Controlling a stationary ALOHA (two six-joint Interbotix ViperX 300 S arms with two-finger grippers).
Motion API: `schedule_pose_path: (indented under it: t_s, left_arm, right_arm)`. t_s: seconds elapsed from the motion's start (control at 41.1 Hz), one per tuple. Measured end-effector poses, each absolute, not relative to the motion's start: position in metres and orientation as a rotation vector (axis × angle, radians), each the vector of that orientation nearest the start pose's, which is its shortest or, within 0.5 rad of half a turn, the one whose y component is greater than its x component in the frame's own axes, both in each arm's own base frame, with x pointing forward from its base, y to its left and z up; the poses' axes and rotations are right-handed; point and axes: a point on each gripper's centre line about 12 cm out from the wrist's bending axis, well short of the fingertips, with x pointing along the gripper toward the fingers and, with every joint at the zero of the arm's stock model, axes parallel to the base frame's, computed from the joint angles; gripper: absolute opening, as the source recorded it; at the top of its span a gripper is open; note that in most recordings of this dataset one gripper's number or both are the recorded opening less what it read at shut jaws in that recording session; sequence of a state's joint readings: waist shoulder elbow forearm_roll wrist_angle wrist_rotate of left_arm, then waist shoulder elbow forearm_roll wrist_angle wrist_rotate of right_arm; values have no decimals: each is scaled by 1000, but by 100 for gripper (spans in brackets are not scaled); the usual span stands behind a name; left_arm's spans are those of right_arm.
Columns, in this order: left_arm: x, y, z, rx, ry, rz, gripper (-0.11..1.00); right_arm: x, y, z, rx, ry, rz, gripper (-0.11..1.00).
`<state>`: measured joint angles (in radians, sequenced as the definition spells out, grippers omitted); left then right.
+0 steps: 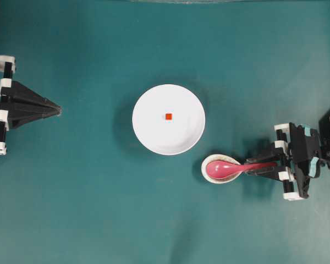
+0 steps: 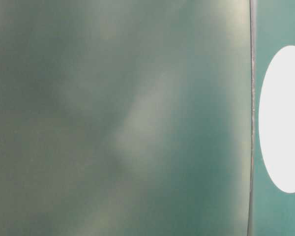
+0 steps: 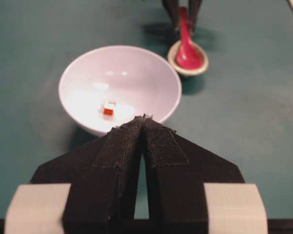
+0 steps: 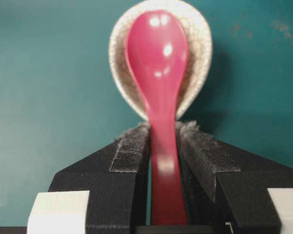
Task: Grip the spoon and scoop the red block from the bowl with right arm.
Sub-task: 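Close the right gripper on the pink spoon handle, then lift the spoon with the right gripper and carry it over the bowl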
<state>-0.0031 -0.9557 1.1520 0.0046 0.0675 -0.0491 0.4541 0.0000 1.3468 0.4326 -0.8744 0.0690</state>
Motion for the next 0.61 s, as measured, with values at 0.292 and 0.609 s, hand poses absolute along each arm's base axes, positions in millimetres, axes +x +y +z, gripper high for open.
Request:
schedule_pose_path:
  t_s: [0.292,0.609]
  left_arm:
    - [198,-1,259,-45,264,3,0]
    - [198,-1,260,-45,259,3,0]
  right_arm:
    - [219,65,90,168,451,47,25]
    - [222,61,120,223,382,50,25]
